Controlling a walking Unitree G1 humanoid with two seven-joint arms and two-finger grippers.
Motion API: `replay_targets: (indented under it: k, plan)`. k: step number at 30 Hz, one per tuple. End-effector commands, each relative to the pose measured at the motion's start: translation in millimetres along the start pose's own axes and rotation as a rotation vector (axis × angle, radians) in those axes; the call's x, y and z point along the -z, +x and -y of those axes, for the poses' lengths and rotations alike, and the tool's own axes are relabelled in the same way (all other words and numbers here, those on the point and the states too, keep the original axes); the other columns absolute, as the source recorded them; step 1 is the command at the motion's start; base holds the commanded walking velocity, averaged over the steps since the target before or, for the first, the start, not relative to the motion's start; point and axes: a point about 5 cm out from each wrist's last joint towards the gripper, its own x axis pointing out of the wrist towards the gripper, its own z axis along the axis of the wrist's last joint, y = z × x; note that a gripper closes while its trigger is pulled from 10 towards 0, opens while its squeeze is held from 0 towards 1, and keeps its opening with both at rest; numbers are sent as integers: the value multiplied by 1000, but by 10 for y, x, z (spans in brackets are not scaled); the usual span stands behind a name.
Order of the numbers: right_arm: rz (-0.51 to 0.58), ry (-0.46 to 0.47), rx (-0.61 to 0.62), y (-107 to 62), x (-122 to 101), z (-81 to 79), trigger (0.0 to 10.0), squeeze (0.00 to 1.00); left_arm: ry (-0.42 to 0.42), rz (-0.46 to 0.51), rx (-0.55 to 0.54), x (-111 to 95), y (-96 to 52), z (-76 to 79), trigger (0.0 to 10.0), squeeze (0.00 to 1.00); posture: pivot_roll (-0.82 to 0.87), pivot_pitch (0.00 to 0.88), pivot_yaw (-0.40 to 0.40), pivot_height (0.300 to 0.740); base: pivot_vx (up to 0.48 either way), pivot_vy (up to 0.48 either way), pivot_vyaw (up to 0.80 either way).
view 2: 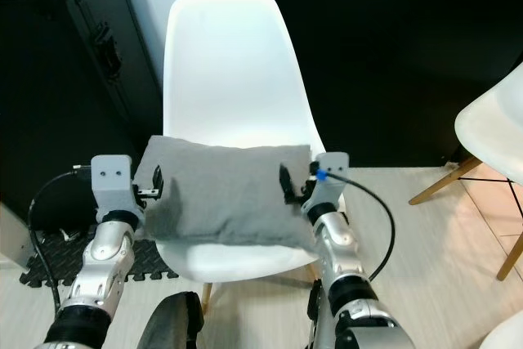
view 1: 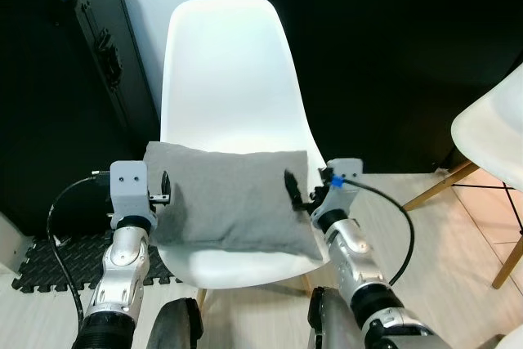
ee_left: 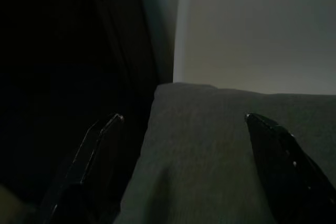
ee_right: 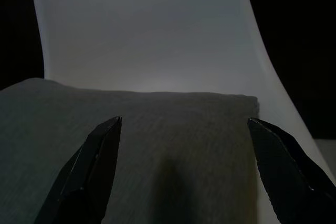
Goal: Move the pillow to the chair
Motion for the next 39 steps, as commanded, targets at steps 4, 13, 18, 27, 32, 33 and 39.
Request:
replay_targets:
  k: [4,13,18,27,32,33,39]
  plan:
    - [-29,-4,-4,-61,88,-11,10000,0,25,-43,-17,19,-14,21,10000,0,77,68,-7,560,0,0,0]
    - [-28,4,1,-121,94,87,10000,0,85,15,580,-82,-237,392,10000,0,66,70,7,560,0,0,0]
    - [-28,4,8,-127,86,123,10000,0,112,-18,902,-185,-410,413,10000,0,74,69,5,560,0,0,0]
    - [-34,5,-19,-78,59,81,10000,0,627,-438,1121,-46,-424,-269,10000,0,86,72,-2,560,0,0,0]
    - [-31,4,-24,-60,35,89,10000,0,673,-651,1194,-70,-572,-517,10000,0,91,74,-7,560,0,0,0]
    - [-32,3,-25,-60,37,86,10000,0,656,-662,1202,-35,-588,-499,10000,0,94,73,-8,560,0,0,0]
    - [-37,1,-27,-53,42,71,10000,0,642,-618,1063,353,-461,-345,10000,0,92,83,-17,560,0,0,0]
